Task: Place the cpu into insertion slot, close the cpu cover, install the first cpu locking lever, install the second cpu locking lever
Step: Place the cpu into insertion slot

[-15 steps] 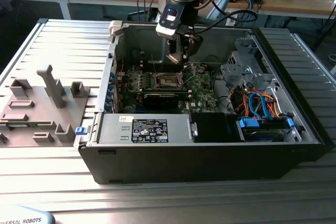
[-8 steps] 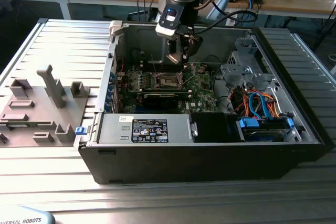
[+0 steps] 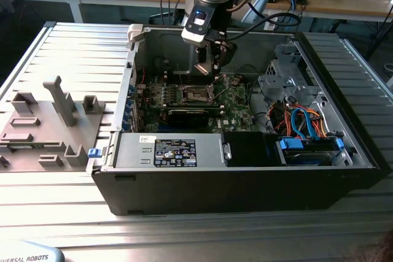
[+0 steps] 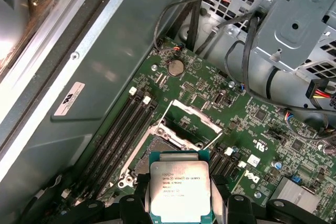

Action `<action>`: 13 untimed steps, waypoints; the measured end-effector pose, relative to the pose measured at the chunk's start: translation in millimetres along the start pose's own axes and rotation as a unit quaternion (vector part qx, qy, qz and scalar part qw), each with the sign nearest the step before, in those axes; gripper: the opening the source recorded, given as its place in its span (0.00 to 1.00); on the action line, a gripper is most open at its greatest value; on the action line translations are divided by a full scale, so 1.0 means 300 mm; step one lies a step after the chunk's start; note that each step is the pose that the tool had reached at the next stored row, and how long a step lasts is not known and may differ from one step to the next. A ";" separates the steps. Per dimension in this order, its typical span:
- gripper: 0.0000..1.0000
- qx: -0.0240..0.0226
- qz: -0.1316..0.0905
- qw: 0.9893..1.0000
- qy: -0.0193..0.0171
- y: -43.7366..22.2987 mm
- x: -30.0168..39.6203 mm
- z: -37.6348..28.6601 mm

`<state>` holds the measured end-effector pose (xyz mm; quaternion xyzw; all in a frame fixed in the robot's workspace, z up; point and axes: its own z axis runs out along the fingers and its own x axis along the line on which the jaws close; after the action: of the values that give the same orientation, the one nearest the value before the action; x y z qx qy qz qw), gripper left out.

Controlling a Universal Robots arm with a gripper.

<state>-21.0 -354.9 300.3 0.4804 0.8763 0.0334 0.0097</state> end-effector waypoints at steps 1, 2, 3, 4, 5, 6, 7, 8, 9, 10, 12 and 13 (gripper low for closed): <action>0.54 0.000 0.000 1.000 0.000 0.000 0.000 0.000; 0.54 0.000 0.000 1.000 0.000 0.000 0.000 0.000; 0.54 0.000 0.002 1.000 0.000 0.000 0.000 0.002; 0.54 0.000 0.003 1.000 0.000 0.000 0.000 0.004; 0.54 0.000 0.003 1.000 0.000 0.000 0.000 0.004; 0.54 0.000 0.003 1.000 0.000 0.000 0.000 0.004; 0.54 0.000 0.004 1.000 0.000 0.000 0.000 0.004; 0.54 0.000 0.004 1.000 0.000 0.000 0.000 0.004; 0.54 0.000 0.004 1.000 0.000 0.000 0.000 0.004; 0.54 0.000 0.004 1.000 0.000 0.000 0.000 0.004; 0.54 0.000 0.005 1.000 0.000 0.000 0.000 0.005; 0.54 0.000 0.005 1.000 0.000 0.000 0.000 0.005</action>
<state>-21.0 -354.9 298.8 0.4849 0.8739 0.0334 0.0099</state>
